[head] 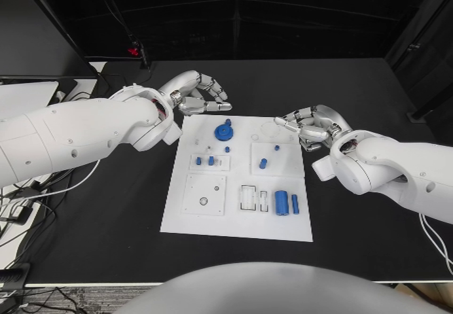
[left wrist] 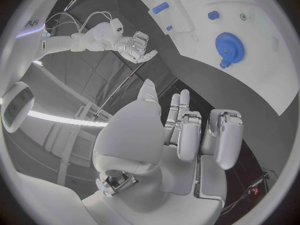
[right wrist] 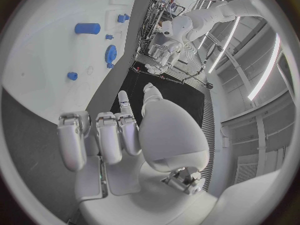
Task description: Assemble the parts on the task board
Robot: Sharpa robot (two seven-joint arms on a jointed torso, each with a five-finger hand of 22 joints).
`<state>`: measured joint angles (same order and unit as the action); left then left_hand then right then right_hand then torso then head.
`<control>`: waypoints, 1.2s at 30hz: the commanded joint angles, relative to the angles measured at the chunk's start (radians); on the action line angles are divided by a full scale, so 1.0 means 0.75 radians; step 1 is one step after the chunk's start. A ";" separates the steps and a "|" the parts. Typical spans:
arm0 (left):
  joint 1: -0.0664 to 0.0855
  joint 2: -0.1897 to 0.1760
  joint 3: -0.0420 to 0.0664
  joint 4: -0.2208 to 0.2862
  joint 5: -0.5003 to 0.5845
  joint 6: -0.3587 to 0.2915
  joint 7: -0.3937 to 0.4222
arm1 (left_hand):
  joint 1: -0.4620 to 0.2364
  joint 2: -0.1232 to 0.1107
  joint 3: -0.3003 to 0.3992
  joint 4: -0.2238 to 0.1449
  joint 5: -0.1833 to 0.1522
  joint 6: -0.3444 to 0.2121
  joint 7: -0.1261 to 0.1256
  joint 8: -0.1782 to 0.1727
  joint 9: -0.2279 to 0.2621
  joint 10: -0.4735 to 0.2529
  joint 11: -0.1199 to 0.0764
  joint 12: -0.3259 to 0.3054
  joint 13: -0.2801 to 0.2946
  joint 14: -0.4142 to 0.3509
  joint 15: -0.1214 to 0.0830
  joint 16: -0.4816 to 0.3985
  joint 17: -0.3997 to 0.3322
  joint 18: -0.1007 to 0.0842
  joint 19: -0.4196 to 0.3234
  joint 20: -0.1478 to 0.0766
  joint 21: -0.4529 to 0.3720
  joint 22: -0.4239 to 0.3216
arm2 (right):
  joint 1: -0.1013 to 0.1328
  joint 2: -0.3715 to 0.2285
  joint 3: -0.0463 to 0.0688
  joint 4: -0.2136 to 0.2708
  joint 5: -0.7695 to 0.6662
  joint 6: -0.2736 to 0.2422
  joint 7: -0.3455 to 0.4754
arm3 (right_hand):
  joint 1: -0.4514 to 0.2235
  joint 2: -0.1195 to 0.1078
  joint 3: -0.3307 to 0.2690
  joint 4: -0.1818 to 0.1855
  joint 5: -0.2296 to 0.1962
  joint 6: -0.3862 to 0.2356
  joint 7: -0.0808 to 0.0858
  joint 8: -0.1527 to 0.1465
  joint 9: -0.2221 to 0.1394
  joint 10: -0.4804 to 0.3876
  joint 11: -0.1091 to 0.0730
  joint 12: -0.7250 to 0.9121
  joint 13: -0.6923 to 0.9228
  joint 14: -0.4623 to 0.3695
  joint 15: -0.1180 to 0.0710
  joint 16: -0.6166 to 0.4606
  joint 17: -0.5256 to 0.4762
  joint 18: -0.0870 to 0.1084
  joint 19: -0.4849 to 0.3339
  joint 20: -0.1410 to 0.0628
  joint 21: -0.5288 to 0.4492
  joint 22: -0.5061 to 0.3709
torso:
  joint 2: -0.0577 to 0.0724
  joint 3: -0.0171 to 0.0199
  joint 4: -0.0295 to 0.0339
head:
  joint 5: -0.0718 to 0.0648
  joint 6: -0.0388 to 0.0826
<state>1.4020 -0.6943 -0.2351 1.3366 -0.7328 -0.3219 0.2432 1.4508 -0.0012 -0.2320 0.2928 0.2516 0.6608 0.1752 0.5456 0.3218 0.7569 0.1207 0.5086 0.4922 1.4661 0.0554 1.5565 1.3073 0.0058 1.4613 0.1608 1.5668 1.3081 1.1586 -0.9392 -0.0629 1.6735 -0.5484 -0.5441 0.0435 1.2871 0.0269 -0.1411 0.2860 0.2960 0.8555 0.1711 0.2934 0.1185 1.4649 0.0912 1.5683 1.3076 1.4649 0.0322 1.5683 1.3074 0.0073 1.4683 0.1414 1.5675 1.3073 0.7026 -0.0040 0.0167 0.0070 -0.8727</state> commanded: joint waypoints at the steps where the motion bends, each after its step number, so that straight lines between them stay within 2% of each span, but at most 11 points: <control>1: -0.009 0.016 0.001 -0.020 -0.320 -0.073 0.124 | 0.055 -0.013 0.033 -0.003 0.000 0.050 -0.006 -0.049 -0.048 0.037 -0.008 -0.029 -0.083 0.140 -0.004 0.019 0.351 -0.008 0.146 -0.004 0.005 0.350 | 0.002 0.000 0.000 0.003 0.003 0.010 0.019 | 0.001 0.008 -0.006 0.001 0.009 -0.009 -0.002 0.005 0.001 0.141 0.007 0.003 0.351 0.141 0.007 0.003 0.351 -0.010 0.137 0.008 0.004 0.351 | 0.001 0.0004 0.0014 | -0.002 0.000; 3: -0.018 0.027 0.001 -0.032 -0.442 -0.079 0.129 | 0.103 -0.015 0.063 -0.009 -0.026 0.100 -0.016 -0.095 -0.087 0.100 -0.017 -0.047 -0.151 0.140 -0.017 0.019 0.351 -0.008 0.146 -0.012 0.005 0.350 | 0.002 0.000 0.000 0.003 0.003 0.010 0.019 | 0.001 0.008 -0.006 0.001 0.009 -0.009 -0.002 0.005 0.001 0.141 0.007 0.003 0.351 0.141 0.007 0.003 0.351 -0.010 0.137 0.008 0.004 0.351 | 0.002 0.0001 0.0013 | -0.003 0.000; 5: -0.027 0.037 0.001 -0.042 -0.565 -0.083 0.132 | 0.136 -0.019 0.094 -0.001 -0.053 0.172 -0.028 -0.170 -0.144 0.173 -0.029 -0.101 -0.258 0.140 -0.025 0.019 0.351 -0.008 0.146 -0.029 0.005 0.350 | 0.002 0.000 0.000 0.003 0.003 0.010 0.020 | 0.001 0.008 -0.006 0.001 0.009 -0.009 -0.002 0.005 0.001 0.141 0.007 0.003 0.351 0.141 0.007 0.003 0.351 -0.010 0.137 0.008 0.004 0.351 | 0.000 0.0000 0.0015 | -0.004 0.000; 8: -0.038 0.051 0.001 -0.051 -0.711 -0.090 0.134 | 0.185 -0.027 0.123 -0.002 -0.086 0.235 -0.034 -0.225 -0.181 0.222 -0.036 -0.142 -0.335 0.140 -0.035 0.019 0.351 -0.008 0.146 -0.033 0.005 0.350 | 0.002 0.000 0.000 0.003 0.003 0.009 0.021 | 0.001 0.008 -0.006 0.001 0.009 -0.009 -0.002 0.005 0.001 0.141 0.007 0.003 0.351 0.141 0.007 0.003 0.351 -0.010 0.137 0.008 0.004 0.351 | -0.001 0.0003 0.0030 | -0.005 0.000; 10: -0.047 0.062 0.001 -0.057 -0.823 -0.089 0.137 | 0.230 -0.026 0.159 0.001 -0.151 0.290 -0.040 -0.287 -0.217 0.271 -0.041 -0.195 -0.417 0.140 -0.037 0.019 0.351 -0.008 0.146 -0.039 0.005 0.350 | 0.002 0.001 0.000 0.003 0.003 0.009 0.022 | 0.001 0.008 -0.006 0.001 0.009 -0.009 -0.002 0.005 0.001 0.141 0.007 0.003 0.351 0.141 0.007 0.003 0.351 -0.010 0.137 0.008 0.004 0.351 | -0.001 0.0003 0.0028 | -0.004 0.000; 17: -0.060 0.086 0.001 -0.066 -0.973 -0.043 0.129 | 0.297 -0.029 0.217 -0.001 -0.204 0.381 -0.049 -0.375 -0.264 0.366 -0.050 -0.273 -0.542 0.140 -0.047 0.019 0.351 -0.008 0.146 -0.045 0.005 0.350 | 0.002 0.001 0.000 0.003 0.003 0.003 0.038 | 0.002 0.009 -0.007 0.001 0.009 -0.010 -0.002 0.006 0.001 0.141 0.007 0.003 0.351 0.141 0.007 0.003 0.351 -0.010 0.137 0.008 0.004 0.351 | -0.001 -0.0001 0.0008 | -0.002 0.000; 22: -0.067 0.096 0.001 -0.072 -1.023 -0.008 0.117 | 0.320 -0.039 0.231 -0.002 -0.259 0.393 -0.051 -0.410 -0.281 0.375 -0.046 -0.309 -0.574 0.140 -0.047 0.019 0.351 -0.008 0.146 -0.044 0.005 0.350 | 0.001 0.001 0.000 0.003 0.003 -0.001 0.046 | 0.002 0.009 -0.007 0.001 0.009 -0.010 -0.002 0.006 0.001 0.141 0.007 0.003 0.351 0.141 0.007 0.003 0.351 -0.010 0.137 0.008 0.004 0.351 | 0.000 0.0003 0.0018 | -0.001 0.000; 33: -0.082 0.126 0.001 -0.095 -1.114 0.057 0.052 | 0.357 -0.053 0.249 -0.004 -0.269 0.380 -0.048 -0.458 -0.305 0.344 -0.035 -0.370 -0.576 0.140 -0.033 0.019 0.351 -0.008 0.146 -0.041 0.005 0.350 | 0.001 0.002 0.000 0.003 0.003 -0.001 0.048 | 0.002 0.010 -0.008 0.001 0.009 -0.010 -0.002 0.007 0.001 0.141 0.007 0.003 0.351 0.141 0.007 0.003 0.351 -0.010 0.137 0.008 0.004 0.351 | 0.002 0.0007 0.0036 | 0.003 0.000; 36: -0.085 0.132 0.001 -0.101 -1.129 0.073 0.032 | 0.372 -0.058 0.256 -0.005 -0.269 0.378 -0.045 -0.469 -0.311 0.332 -0.033 -0.384 -0.575 0.140 -0.029 0.019 0.351 -0.008 0.146 -0.039 0.005 0.350 | 0.001 0.004 0.000 0.003 0.003 -0.001 0.048 | 0.002 0.010 -0.008 0.001 0.009 -0.010 -0.002 0.007 0.001 0.141 0.007 0.003 0.351 0.141 0.007 0.003 0.351 -0.010 0.137 0.008 0.004 0.351 | -0.002 0.0009 0.0010 | 0.006 0.000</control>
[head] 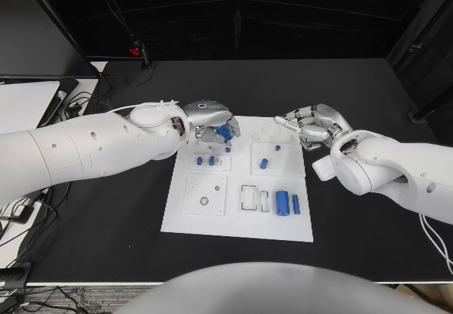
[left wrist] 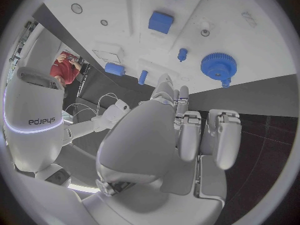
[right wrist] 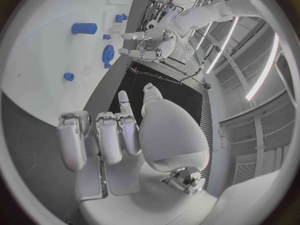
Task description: Assemble the parts on the task board
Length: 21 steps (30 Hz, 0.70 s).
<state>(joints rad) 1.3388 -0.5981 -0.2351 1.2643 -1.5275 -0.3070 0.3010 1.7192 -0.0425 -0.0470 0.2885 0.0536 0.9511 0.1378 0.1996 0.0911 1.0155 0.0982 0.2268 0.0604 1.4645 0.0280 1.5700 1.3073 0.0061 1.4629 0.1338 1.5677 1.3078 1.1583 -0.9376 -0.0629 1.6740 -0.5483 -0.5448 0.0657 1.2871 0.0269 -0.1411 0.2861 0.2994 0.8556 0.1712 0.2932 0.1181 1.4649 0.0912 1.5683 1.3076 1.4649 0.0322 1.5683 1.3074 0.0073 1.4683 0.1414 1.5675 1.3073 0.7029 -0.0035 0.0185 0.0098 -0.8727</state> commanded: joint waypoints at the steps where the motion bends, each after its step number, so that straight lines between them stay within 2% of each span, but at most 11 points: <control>1: -0.001 0.005 0.001 -0.005 -0.074 0.056 -0.049 | 0.017 -0.003 0.011 0.000 -0.005 -0.009 0.005 -0.009 -0.004 -0.014 -0.003 -0.010 0.001 0.142 0.007 0.001 0.351 -0.008 0.144 -0.003 0.004 0.351 | 0.002 0.002 0.000 0.002 0.003 0.000 0.018 | 0.002 0.010 -0.008 0.001 0.005 -0.010 -0.002 0.007 0.002 0.141 0.007 0.003 0.351 0.141 0.007 0.003 0.351 -0.010 0.137 0.008 0.004 0.351 | -0.002 0.0002 -0.0015 | 0.003 0.000; 11: -0.011 0.016 0.001 -0.017 -0.170 0.106 -0.083 | 0.052 -0.008 0.031 0.001 -0.006 0.000 -0.006 -0.022 -0.011 -0.024 -0.018 -0.030 0.001 0.142 -0.005 0.001 0.351 -0.008 0.144 -0.005 0.004 0.351 | 0.002 0.001 0.000 0.003 0.003 0.001 0.019 | 0.002 0.010 -0.008 0.001 0.005 -0.010 -0.002 0.007 0.002 0.141 0.007 0.003 0.351 0.141 0.007 0.003 0.351 -0.010 0.137 0.008 0.004 0.351 | -0.002 -0.0009 -0.0012 | -0.002 0.000; 21: -0.022 0.029 0.001 -0.033 -0.221 0.086 -0.089 | 0.068 -0.003 0.045 0.001 -0.005 0.015 -0.010 -0.024 -0.013 -0.020 -0.023 -0.035 0.002 0.142 -0.008 0.001 0.351 -0.008 0.144 -0.009 0.004 0.351 | 0.002 0.001 0.000 0.003 0.003 0.002 0.019 | 0.002 0.010 -0.008 0.001 0.005 -0.010 -0.002 0.007 0.002 0.141 0.007 0.003 0.351 0.141 0.007 0.003 0.351 -0.010 0.137 0.008 0.004 0.351 | -0.001 -0.0001 -0.0008 | -0.003 0.000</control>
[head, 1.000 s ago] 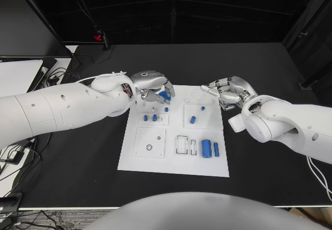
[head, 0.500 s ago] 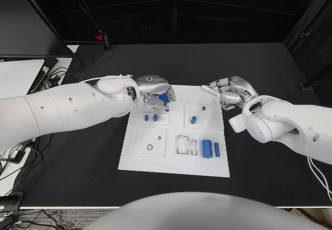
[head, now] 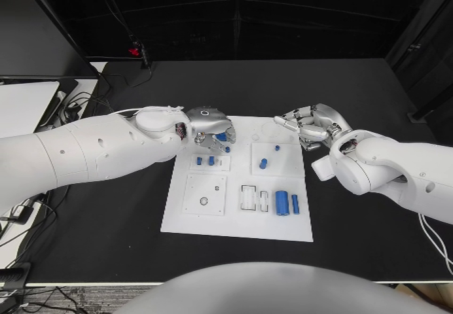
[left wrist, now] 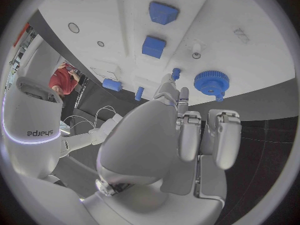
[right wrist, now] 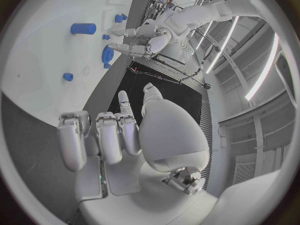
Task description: Assemble the parts on the task board
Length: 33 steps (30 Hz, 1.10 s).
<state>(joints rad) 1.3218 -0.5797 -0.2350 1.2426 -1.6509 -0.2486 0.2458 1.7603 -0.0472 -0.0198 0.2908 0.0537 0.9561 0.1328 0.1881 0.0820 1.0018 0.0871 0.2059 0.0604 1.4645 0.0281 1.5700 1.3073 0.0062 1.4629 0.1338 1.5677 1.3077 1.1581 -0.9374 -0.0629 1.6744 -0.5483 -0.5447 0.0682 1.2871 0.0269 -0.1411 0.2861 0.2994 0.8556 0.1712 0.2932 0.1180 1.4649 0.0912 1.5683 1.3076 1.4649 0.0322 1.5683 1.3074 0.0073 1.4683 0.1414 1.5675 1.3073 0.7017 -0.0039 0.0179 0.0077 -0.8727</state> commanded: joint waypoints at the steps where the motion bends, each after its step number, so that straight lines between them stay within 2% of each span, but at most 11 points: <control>1: 0.001 0.006 0.001 -0.006 -0.058 0.009 -0.015 | 0.014 0.004 0.010 -0.002 -0.005 0.009 -0.003 -0.009 -0.001 -0.001 -0.008 -0.008 0.002 0.142 -0.008 0.001 0.351 -0.008 0.144 -0.009 0.004 0.351 | 0.002 0.001 0.000 0.002 0.003 0.002 0.015 | 0.002 0.010 -0.008 0.001 0.005 -0.010 -0.002 0.007 0.002 0.141 0.007 0.003 0.351 0.141 0.007 0.003 0.351 -0.010 0.137 0.008 0.004 0.351 | 0.001 0.0003 0.0002 | 0.000 0.000; 20: -0.002 0.024 0.001 -0.032 -0.063 0.023 -0.050 | 0.054 0.011 0.048 -0.002 -0.005 0.036 -0.006 -0.017 -0.005 0.019 -0.011 -0.016 0.002 0.142 -0.010 0.001 0.351 -0.008 0.144 -0.014 0.004 0.351 | 0.001 0.003 0.000 0.003 0.003 0.003 0.015 | 0.002 0.010 -0.008 0.001 0.005 -0.010 -0.002 0.007 0.002 0.141 0.007 0.003 0.351 0.141 0.007 0.003 0.351 -0.010 0.137 0.008 0.004 0.351 | 0.000 0.0006 -0.0003 | -0.001 0.000; 25: -0.003 0.028 0.001 -0.035 -0.063 0.070 -0.055 | 0.037 -0.001 0.045 0.002 -0.005 0.042 -0.006 -0.020 -0.006 0.024 -0.011 -0.020 0.002 0.142 -0.010 0.001 0.351 -0.008 0.144 -0.014 0.004 0.351 | 0.001 0.002 0.000 0.003 0.003 0.002 0.014 | 0.002 0.010 -0.008 0.001 0.005 -0.010 -0.002 0.007 0.002 0.141 0.007 0.003 0.351 0.141 0.007 0.003 0.351 -0.010 0.137 0.008 0.004 0.351 | 0.000 0.0005 0.0000 | -0.002 0.000; 31: -0.005 0.031 0.001 -0.037 -0.063 0.080 -0.055 | 0.031 -0.008 0.043 0.001 -0.005 0.044 -0.008 -0.022 -0.007 0.024 -0.013 -0.022 0.001 0.142 -0.011 0.001 0.351 -0.008 0.144 -0.014 0.004 0.351 | 0.001 0.001 0.001 0.004 0.003 0.003 0.014 | 0.002 0.010 -0.008 0.001 0.005 -0.010 -0.002 0.007 0.002 0.141 0.007 0.003 0.351 0.141 0.007 0.003 0.351 -0.010 0.137 0.008 0.004 0.351 | 0.000 0.0008 0.0004 | -0.003 0.000; 33: -0.005 0.033 0.001 -0.038 -0.063 0.080 -0.054 | 0.037 -0.019 0.044 -0.003 -0.005 0.049 -0.016 -0.024 -0.007 0.016 -0.019 -0.029 0.001 0.142 -0.014 0.001 0.351 -0.008 0.144 -0.015 0.004 0.351 | 0.001 0.002 0.001 0.004 0.003 0.004 0.014 | 0.002 0.010 -0.008 0.001 0.005 -0.010 -0.002 0.007 0.002 0.141 0.007 0.003 0.351 0.141 0.007 0.003 0.351 -0.010 0.137 0.008 0.004 0.351 | 0.000 0.0003 -0.0004 | -0.003 0.000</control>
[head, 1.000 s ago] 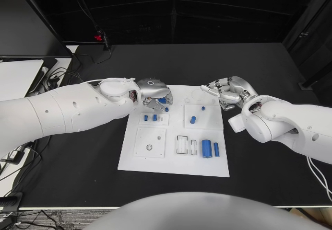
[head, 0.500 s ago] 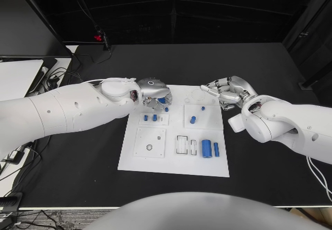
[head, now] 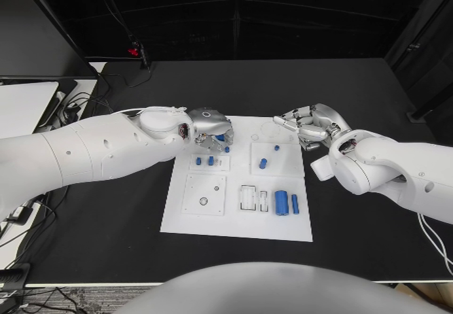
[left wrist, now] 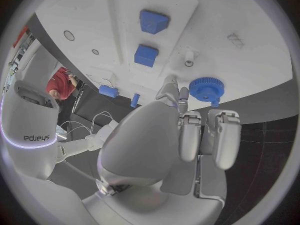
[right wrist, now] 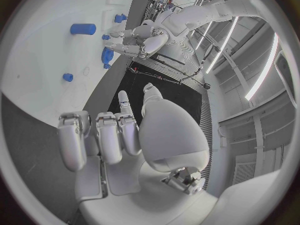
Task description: Assemble the parts on the task board
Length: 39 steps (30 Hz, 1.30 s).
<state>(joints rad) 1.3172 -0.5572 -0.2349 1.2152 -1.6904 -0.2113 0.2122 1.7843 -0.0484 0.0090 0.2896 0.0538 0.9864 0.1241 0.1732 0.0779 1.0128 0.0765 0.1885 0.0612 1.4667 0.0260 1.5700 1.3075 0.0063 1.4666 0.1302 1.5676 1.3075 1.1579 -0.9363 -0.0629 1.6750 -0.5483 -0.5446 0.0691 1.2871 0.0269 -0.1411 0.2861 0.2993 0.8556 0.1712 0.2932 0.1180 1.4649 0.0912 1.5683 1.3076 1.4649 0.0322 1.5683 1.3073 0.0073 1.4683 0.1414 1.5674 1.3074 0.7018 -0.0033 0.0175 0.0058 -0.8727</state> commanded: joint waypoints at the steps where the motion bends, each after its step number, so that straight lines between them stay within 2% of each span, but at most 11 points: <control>1: 0.001 0.004 0.001 -0.002 -0.011 0.030 -0.009 | 0.007 -0.019 0.007 -0.002 -0.005 0.010 -0.006 -0.004 -0.002 0.001 -0.006 -0.008 0.000 0.139 -0.013 0.001 0.351 -0.008 0.139 -0.011 0.004 0.351 | 0.002 0.000 0.001 0.003 0.003 0.004 0.012 | 0.002 0.010 -0.008 0.001 0.005 -0.010 -0.002 0.007 0.002 0.141 0.007 0.003 0.351 0.141 0.007 0.003 0.351 -0.010 0.137 0.008 0.004 0.351 | 0.000 -0.0008 0.0000 | 0.000 0.000; 8: -0.003 0.012 0.001 -0.006 -0.018 0.031 -0.007 | 0.014 -0.022 0.015 -0.001 -0.005 0.025 -0.010 -0.003 -0.001 0.008 -0.008 -0.008 0.001 0.139 -0.015 0.001 0.351 -0.008 0.139 -0.013 0.004 0.351 | 0.002 0.001 0.001 0.002 0.003 0.007 0.012 | 0.002 0.010 -0.008 0.001 0.005 -0.010 -0.002 0.007 0.002 0.141 0.007 0.003 0.351 0.141 0.007 0.003 0.351 -0.010 0.137 0.008 0.004 0.351 | 0.000 -0.0010 0.0005 | -0.002 0.000; 13: -0.007 0.025 0.001 -0.017 -0.039 0.025 -0.005 | 0.023 -0.019 0.024 -0.002 -0.005 0.025 -0.008 -0.008 -0.002 0.014 -0.007 -0.008 0.001 0.139 -0.013 0.001 0.351 -0.008 0.139 -0.013 0.004 0.351 | 0.002 0.000 0.001 0.002 0.003 0.009 0.013 | 0.004 0.015 -0.010 0.002 0.005 -0.012 -0.002 0.011 0.003 0.141 0.007 0.003 0.351 0.141 0.007 0.003 0.351 -0.010 0.137 0.008 0.004 0.351 | 0.000 0.0000 0.0038 | -0.002 0.000; 17: -0.009 0.030 0.001 -0.022 -0.043 0.020 -0.006 | 0.025 -0.014 0.032 0.000 -0.005 0.027 -0.006 -0.010 -0.003 0.019 -0.006 -0.009 0.001 0.139 -0.013 0.001 0.351 -0.008 0.139 -0.014 0.004 0.351 | 0.002 -0.001 0.001 0.002 0.003 0.011 0.012 | 0.004 0.015 -0.010 0.002 0.005 -0.012 -0.002 0.012 0.003 0.141 0.007 0.003 0.351 0.141 0.007 0.003 0.351 -0.010 0.137 0.008 0.004 0.351 | 0.000 -0.0005 0.0017 | 0.002 0.000; 24: -0.012 0.035 0.001 -0.031 -0.046 0.030 0.001 | 0.029 -0.006 0.043 0.001 -0.005 0.032 -0.003 -0.013 -0.003 0.026 -0.004 -0.010 0.001 0.139 -0.011 0.001 0.351 -0.008 0.139 -0.014 0.004 0.351 | 0.002 0.001 0.001 0.001 0.007 0.014 0.012 | 0.004 0.015 -0.011 0.002 0.005 -0.012 -0.002 0.012 0.003 0.141 0.007 0.003 0.351 0.141 0.007 0.003 0.351 -0.010 0.137 0.008 0.004 0.351 | 0.000 -0.0010 0.0013 | -0.003 0.000; 27: -0.013 0.034 0.001 -0.033 -0.046 0.038 0.000 | 0.031 -0.003 0.050 0.001 -0.005 0.034 -0.002 -0.015 -0.004 0.033 -0.003 -0.009 0.001 0.139 -0.010 0.001 0.351 -0.008 0.139 -0.013 0.004 0.351 | 0.002 0.001 0.001 0.002 0.012 0.016 0.012 | 0.004 0.015 -0.011 0.002 0.005 -0.012 -0.002 0.012 0.003 0.141 0.007 0.003 0.351 0.141 0.007 0.003 0.351 -0.010 0.137 0.008 0.004 0.351 | 0.001 -0.0011 -0.0016 | -0.002 0.000; 30: -0.013 0.033 0.001 -0.038 -0.046 0.052 0.007 | 0.032 -0.003 0.054 0.001 -0.005 0.037 -0.001 -0.016 -0.004 0.040 -0.003 -0.008 0.002 0.139 -0.009 0.001 0.351 -0.008 0.139 -0.013 0.004 0.351 | 0.002 0.000 0.001 0.003 0.023 0.017 0.013 | 0.004 0.015 -0.011 0.002 0.005 -0.012 -0.002 0.012 0.003 0.141 0.007 0.003 0.351 0.141 0.007 0.003 0.351 -0.010 0.137 0.008 0.004 0.351 | 0.000 0.0004 0.0010 | -0.005 0.000; 33: -0.014 0.035 0.001 -0.044 -0.046 0.063 0.014 | 0.035 -0.003 0.060 0.000 -0.005 0.041 -0.001 -0.017 -0.004 0.050 -0.004 -0.007 0.002 0.139 -0.009 0.001 0.351 -0.008 0.139 -0.013 0.004 0.351 | 0.002 -0.001 0.001 0.003 0.036 0.018 0.015 | 0.004 0.015 -0.011 0.002 0.005 -0.012 -0.002 0.012 0.003 0.141 0.007 0.003 0.351 0.141 0.007 0.003 0.351 -0.010 0.137 0.008 0.004 0.351 | 0.000 -0.0004 0.0012 | -0.004 0.000; 35: -0.014 0.036 0.001 -0.047 -0.047 0.066 0.018 | 0.035 -0.003 0.062 0.001 -0.005 0.043 -0.001 -0.017 -0.004 0.053 -0.004 -0.006 0.002 0.139 -0.009 0.001 0.351 -0.008 0.139 -0.013 0.004 0.351 | 0.002 -0.003 0.001 0.005 0.043 0.020 0.016 | 0.003 0.015 -0.012 0.002 0.005 -0.012 -0.002 0.013 0.003 0.141 0.007 0.003 0.351 0.141 0.007 0.003 0.351 -0.010 0.137 0.008 0.004 0.351 | 0.000 -0.0003 0.0026 | -0.012 0.000; 39: -0.014 0.037 0.001 -0.048 -0.046 0.069 0.026 | 0.032 -0.003 0.063 0.002 -0.005 0.045 0.000 -0.018 -0.004 0.058 -0.003 -0.006 0.002 0.139 -0.009 0.001 0.351 -0.008 0.139 -0.013 0.004 0.351 | 0.002 -0.001 0.001 0.005 0.049 0.022 0.017 | 0.003 0.015 -0.012 0.002 0.005 -0.012 -0.002 0.013 0.003 0.141 0.007 0.003 0.351 0.141 0.007 0.003 0.351 -0.010 0.137 0.008 0.004 0.351 | 0.000 -0.0004 -0.0001 | -0.005 0.000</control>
<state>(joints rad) 1.3088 -0.5294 -0.2322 1.1807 -1.7137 -0.1897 0.2186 1.8022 -0.0551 0.0499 0.2902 0.0538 1.0151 0.1239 0.1648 0.0759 1.0469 0.0746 0.1840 0.0622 1.4643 0.0211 1.5700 1.3075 0.0063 1.4629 0.1266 1.5676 1.3075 1.1578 -0.9377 -0.0629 1.6760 -0.5282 -0.5391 0.0694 1.2871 0.0269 -0.1433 0.2883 0.2993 0.8526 0.1682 0.2982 0.1187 1.4649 0.0912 1.5683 1.3077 1.4650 0.0322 1.5683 1.3073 0.0073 1.4683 0.1415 1.5675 1.3073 0.7020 -0.0033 0.0181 -0.0013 -0.8727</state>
